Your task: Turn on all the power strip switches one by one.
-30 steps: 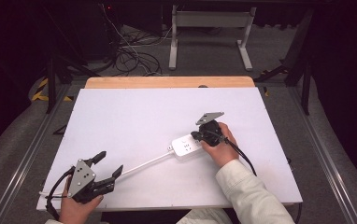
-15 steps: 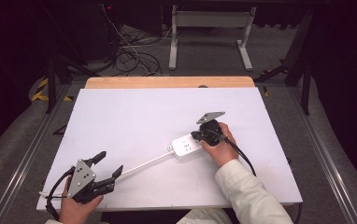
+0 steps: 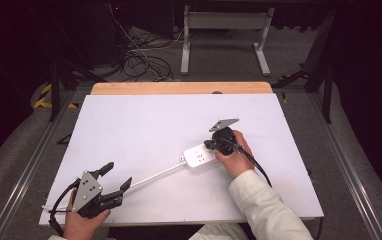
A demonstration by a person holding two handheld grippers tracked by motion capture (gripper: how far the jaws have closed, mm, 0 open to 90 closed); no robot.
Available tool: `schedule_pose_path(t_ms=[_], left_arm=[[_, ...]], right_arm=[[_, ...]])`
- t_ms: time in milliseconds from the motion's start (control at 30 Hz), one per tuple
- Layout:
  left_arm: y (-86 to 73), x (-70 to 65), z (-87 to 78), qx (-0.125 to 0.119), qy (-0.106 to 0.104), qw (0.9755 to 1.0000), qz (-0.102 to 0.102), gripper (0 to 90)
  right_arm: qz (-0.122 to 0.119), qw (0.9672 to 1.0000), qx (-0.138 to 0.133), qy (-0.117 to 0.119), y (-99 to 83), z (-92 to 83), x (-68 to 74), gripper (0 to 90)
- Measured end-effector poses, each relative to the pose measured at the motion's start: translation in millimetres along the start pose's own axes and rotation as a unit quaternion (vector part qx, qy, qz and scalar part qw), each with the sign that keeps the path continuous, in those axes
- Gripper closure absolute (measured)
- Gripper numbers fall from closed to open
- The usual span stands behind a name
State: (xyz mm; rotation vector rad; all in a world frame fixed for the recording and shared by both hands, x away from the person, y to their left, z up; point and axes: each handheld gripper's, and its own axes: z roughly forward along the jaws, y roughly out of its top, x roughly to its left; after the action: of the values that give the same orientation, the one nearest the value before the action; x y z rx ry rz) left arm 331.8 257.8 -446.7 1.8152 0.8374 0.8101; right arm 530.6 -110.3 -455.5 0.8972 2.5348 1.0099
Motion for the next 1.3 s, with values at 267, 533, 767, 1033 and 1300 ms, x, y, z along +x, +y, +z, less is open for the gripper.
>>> schedule_pose_path(t_ms=[267,533,767,1033,1300], left_arm=[[0.1,0.7,1.2,0.0,0.001,1.0,-0.005,29.0],[0.1,1.1,-0.2,-0.001,0.003,1.0,0.001,29.0],[0.1,1.1,-0.2,-0.001,0.002,1.0,0.002,29.0],[0.0,1.0,-0.1,0.0,0.002,1.0,0.001,29.0],[-0.1,1.2,0.1,-0.001,0.002,1.0,-0.001,29.0]], right_arm=[[-0.019,0.9976,-0.065,0.013,10.6,-28.2,7.9,90.0],[-0.032,0.9969,-0.068,0.024,18.7,-32.0,16.0,90.0],[-0.033,0.9963,-0.071,0.035,21.8,-31.3,20.9,90.0],[-0.032,0.9963,-0.062,0.05,15.3,-14.2,30.8,90.0],[-0.035,0.9977,-0.04,0.042,10.9,-2.2,31.2,90.0]])
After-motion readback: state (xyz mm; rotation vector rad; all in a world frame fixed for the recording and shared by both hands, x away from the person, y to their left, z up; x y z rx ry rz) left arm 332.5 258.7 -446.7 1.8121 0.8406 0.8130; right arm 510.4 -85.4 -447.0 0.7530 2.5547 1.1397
